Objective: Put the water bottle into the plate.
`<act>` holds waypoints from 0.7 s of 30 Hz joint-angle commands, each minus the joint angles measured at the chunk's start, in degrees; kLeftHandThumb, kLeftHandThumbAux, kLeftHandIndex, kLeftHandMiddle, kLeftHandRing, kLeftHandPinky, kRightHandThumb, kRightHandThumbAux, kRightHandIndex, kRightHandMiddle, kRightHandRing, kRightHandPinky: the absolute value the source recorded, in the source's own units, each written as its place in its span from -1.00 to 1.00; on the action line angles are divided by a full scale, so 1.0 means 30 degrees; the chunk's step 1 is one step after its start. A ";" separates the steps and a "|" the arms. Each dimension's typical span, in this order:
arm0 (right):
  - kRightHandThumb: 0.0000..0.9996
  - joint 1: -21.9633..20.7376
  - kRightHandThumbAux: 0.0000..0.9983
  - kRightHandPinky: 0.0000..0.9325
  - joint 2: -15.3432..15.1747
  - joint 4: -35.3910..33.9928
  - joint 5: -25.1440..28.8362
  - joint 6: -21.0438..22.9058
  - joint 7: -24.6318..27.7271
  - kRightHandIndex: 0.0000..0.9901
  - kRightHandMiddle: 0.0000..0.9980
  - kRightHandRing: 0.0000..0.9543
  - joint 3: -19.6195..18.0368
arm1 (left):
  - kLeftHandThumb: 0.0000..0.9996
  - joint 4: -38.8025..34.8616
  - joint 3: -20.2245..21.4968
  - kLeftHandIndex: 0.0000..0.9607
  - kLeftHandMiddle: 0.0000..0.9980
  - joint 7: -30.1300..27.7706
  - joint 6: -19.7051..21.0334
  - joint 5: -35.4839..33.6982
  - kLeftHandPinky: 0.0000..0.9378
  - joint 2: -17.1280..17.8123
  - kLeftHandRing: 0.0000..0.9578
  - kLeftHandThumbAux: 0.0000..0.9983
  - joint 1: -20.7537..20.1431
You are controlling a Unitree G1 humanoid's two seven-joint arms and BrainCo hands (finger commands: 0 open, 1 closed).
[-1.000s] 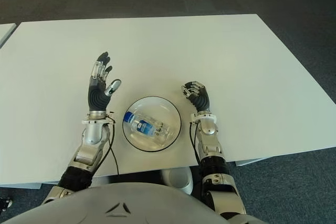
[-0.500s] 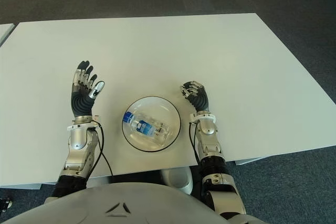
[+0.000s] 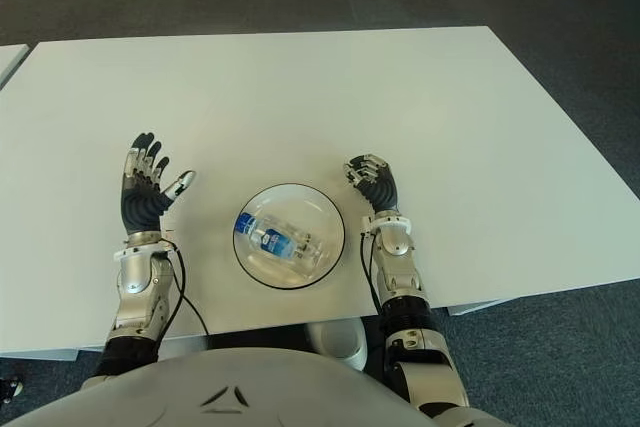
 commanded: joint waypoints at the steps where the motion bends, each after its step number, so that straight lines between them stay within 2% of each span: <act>1: 0.41 0.0248 0.46 0.26 0.0084 0.0651 0.0132 0.0197 0.0055 -0.13 0.16 0.24 -0.0017 | -0.83 0.0843 0.0515 -0.75 -0.85 -0.0230 -0.0143 -0.0055 -0.80 -0.0120 -0.92 0.77 -0.0148; 5: 0.41 0.0189 0.46 0.28 0.0091 0.0844 0.0225 -0.0077 0.0162 -0.13 0.16 0.24 -0.0047 | -0.78 0.0784 0.0672 -0.68 -0.77 0.0675 0.0597 0.1226 -0.69 -0.0106 -0.82 0.71 0.0015; 11: 0.41 0.0197 0.46 0.31 0.0139 0.0911 0.0423 -0.0457 0.0401 -0.13 0.17 0.26 -0.0040 | -0.78 0.0337 0.0702 -0.50 -0.51 0.1707 0.1560 0.2785 -0.39 -0.0136 -0.52 0.61 0.0269; 14: 0.41 0.0233 0.46 0.31 0.0161 0.0844 0.0524 -0.0538 0.0532 -0.13 0.16 0.25 -0.0025 | -0.80 0.0205 0.0640 -0.39 -0.36 0.2249 0.1917 0.3646 -0.15 -0.0088 -0.30 0.62 0.0378; 21: 0.41 0.0295 0.46 0.32 0.0143 0.0581 0.0480 -0.0115 0.0613 -0.13 0.17 0.26 0.0046 | -0.79 0.0374 0.0541 -0.24 -0.18 0.3064 0.2731 0.4985 -0.03 0.0050 -0.12 0.66 0.0230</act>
